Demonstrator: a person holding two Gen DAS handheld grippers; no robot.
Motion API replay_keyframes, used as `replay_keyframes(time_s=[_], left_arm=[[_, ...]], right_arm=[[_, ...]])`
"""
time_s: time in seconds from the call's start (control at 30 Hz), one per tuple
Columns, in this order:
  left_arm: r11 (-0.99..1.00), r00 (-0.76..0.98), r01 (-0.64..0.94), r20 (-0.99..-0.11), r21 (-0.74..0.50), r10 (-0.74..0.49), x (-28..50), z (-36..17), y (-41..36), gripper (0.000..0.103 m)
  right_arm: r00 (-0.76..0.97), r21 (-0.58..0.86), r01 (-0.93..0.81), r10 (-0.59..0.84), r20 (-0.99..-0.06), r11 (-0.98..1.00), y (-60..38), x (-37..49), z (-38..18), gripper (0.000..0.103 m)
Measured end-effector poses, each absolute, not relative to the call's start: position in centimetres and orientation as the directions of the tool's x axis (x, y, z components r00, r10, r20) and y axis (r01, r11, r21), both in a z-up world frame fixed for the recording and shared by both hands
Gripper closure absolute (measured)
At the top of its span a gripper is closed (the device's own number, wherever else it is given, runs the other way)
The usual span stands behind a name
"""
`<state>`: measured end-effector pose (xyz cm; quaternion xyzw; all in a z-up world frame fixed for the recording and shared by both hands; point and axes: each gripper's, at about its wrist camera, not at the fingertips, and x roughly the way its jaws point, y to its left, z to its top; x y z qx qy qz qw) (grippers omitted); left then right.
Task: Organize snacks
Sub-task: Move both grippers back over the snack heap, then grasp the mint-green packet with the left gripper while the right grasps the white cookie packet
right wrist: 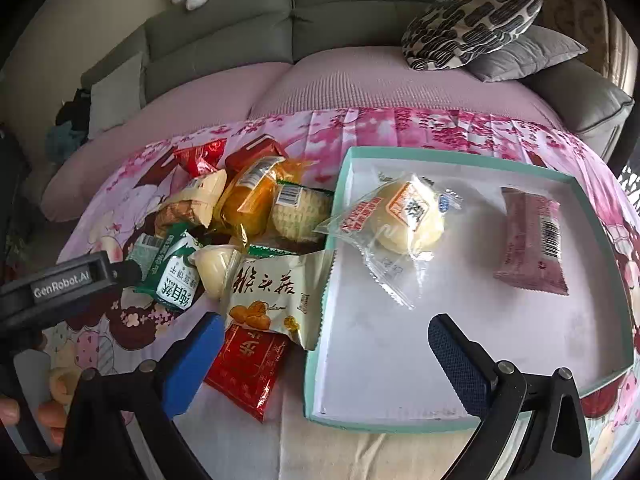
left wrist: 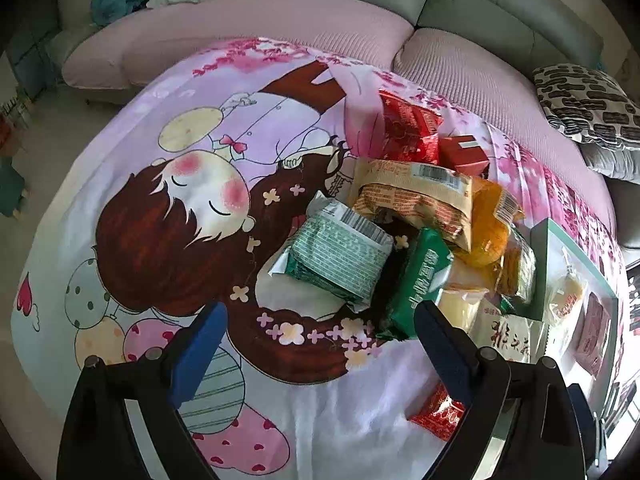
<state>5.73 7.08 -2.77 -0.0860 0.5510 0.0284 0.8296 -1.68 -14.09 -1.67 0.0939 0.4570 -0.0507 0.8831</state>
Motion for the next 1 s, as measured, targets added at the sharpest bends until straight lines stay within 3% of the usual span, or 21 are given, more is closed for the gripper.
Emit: replay_keyframes(time_s=[0.27,0.67,0.87,0.9,1.0], left_arm=[[0.974,0.374,-0.192,-0.927,-0.121,-0.042,7.5,-3.3,9.2,0.009],[0.996,0.339,-0.074,-0.940,-0.054,-0.026,10.1,-5.2,6.8,0.008],[0.995,0.343,-0.063,-0.938,-0.080,-0.053,11.0,-5.6,6.8,0.009],[0.995,0.342,-0.056,-0.938,-0.087,-0.062,11.1,-5.7,6.7,0.010],[0.994,0.320,-0.064,-0.945,-0.093,-0.068,11.2,-6.2,6.6,0.025]], right_arm=[[0.587,0.098,0.138,-0.001,-0.809,0.986,-13.1,-1.0,-1.6,0.000],[0.588,0.063,0.086,0.000,-0.809,0.994,-11.3,0.1,-1.8,0.003],[0.582,0.063,0.090,-0.001,-0.813,0.994,-11.6,0.3,-1.9,0.005],[0.581,0.060,0.087,-0.002,-0.814,0.994,-11.6,0.3,-2.0,0.008],[0.578,0.054,0.078,-0.001,-0.816,0.995,-11.4,0.5,-2.1,0.010]])
